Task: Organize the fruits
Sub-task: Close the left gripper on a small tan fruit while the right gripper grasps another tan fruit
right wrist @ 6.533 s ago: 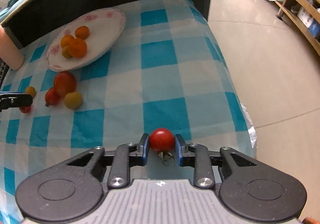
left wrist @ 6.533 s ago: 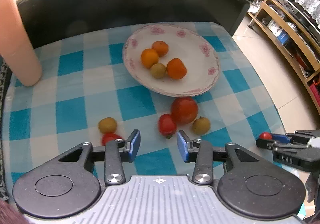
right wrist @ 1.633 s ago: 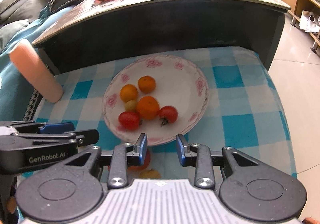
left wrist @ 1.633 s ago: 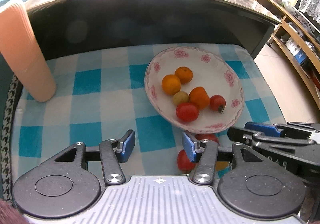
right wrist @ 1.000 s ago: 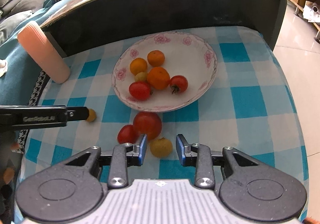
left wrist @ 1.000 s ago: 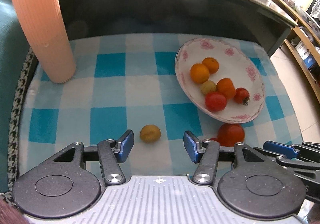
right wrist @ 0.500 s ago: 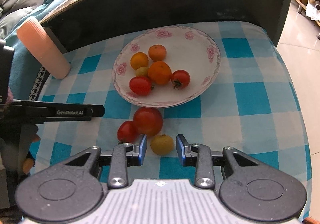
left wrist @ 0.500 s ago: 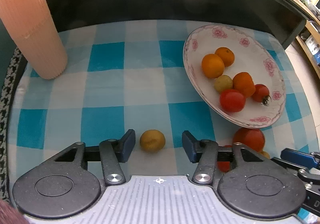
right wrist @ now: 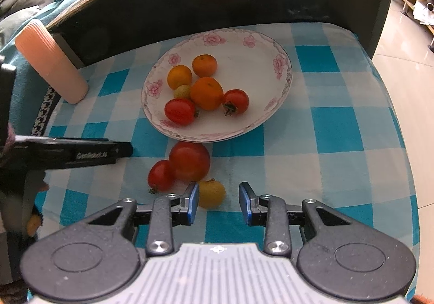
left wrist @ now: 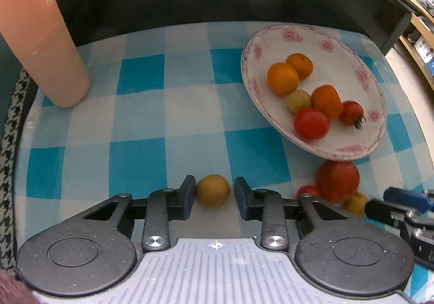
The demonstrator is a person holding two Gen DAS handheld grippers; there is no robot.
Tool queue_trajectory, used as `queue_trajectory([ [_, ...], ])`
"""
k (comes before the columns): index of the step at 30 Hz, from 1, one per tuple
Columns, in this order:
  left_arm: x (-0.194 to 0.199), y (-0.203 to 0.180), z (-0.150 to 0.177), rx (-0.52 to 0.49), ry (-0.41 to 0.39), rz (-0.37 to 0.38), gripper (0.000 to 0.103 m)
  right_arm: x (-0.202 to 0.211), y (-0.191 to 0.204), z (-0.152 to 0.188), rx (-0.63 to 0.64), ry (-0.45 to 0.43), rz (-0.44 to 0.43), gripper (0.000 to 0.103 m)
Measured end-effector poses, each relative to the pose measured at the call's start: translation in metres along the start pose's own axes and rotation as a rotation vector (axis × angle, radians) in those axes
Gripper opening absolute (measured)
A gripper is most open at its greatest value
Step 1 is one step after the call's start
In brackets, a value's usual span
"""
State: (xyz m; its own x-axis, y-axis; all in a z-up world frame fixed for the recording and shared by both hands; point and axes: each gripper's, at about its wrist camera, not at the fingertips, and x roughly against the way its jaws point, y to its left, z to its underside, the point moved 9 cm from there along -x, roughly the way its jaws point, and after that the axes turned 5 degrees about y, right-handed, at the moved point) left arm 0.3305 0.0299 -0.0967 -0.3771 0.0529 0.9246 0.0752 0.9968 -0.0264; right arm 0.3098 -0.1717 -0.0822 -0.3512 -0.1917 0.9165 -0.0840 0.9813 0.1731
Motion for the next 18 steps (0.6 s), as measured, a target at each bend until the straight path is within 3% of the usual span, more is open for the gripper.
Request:
queue_trajectory([
  [8, 0.012, -0.009, 0.015, -0.047, 0.002, 0.015, 0.035, -0.002, 0.002, 0.0, 0.0, 0.011, -0.008, 0.045],
  [11, 0.015, -0.011, 0.017, -0.048, 0.005, 0.029, 0.035, -0.006, 0.005, 0.0, 0.003, 0.022, -0.02, 0.05],
  [18, 0.009, -0.005, 0.013, -0.013, 0.013, 0.058, 0.042, -0.022, 0.009, -0.002, 0.007, 0.042, -0.011, 0.052],
])
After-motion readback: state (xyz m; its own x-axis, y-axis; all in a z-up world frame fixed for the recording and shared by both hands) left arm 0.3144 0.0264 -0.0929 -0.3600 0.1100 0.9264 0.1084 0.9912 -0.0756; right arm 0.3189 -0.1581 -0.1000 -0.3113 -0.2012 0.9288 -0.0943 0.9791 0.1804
